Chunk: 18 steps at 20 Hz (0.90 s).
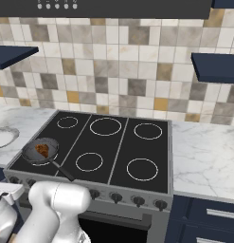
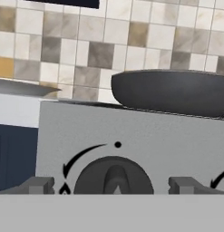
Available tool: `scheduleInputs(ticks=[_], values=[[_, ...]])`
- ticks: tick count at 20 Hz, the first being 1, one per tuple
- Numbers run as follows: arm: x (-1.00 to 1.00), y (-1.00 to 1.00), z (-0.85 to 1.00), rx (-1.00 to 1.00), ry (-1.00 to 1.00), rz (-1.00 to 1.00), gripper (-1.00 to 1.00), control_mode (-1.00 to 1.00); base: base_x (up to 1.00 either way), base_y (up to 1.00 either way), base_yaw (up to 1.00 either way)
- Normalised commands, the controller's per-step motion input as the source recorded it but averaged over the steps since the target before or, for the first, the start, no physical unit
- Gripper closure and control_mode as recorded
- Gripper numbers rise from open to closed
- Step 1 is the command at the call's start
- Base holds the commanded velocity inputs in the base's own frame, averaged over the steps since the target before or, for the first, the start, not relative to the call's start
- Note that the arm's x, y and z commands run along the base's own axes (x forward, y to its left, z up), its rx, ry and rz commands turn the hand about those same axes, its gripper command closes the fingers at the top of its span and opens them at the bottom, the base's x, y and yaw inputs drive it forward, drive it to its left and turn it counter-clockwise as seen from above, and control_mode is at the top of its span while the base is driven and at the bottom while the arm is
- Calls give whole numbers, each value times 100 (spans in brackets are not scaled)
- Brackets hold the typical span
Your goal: Pick the croissant and place it on the pan. Then turn on the stove to warm the croissant.
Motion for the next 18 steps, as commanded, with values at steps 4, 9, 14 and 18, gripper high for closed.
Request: scheduleInputs(ticks=[4,9,14,18], values=[[11,0,-7,0,0,0,-100,-100,0,0,0],[8,0,-3,0,0,0,100,-100,0,0,0],[6,0,-5,0,0,0,100,-100,0,0,0],[0,0,0,0,0,0,100,-100,0,0,0]])
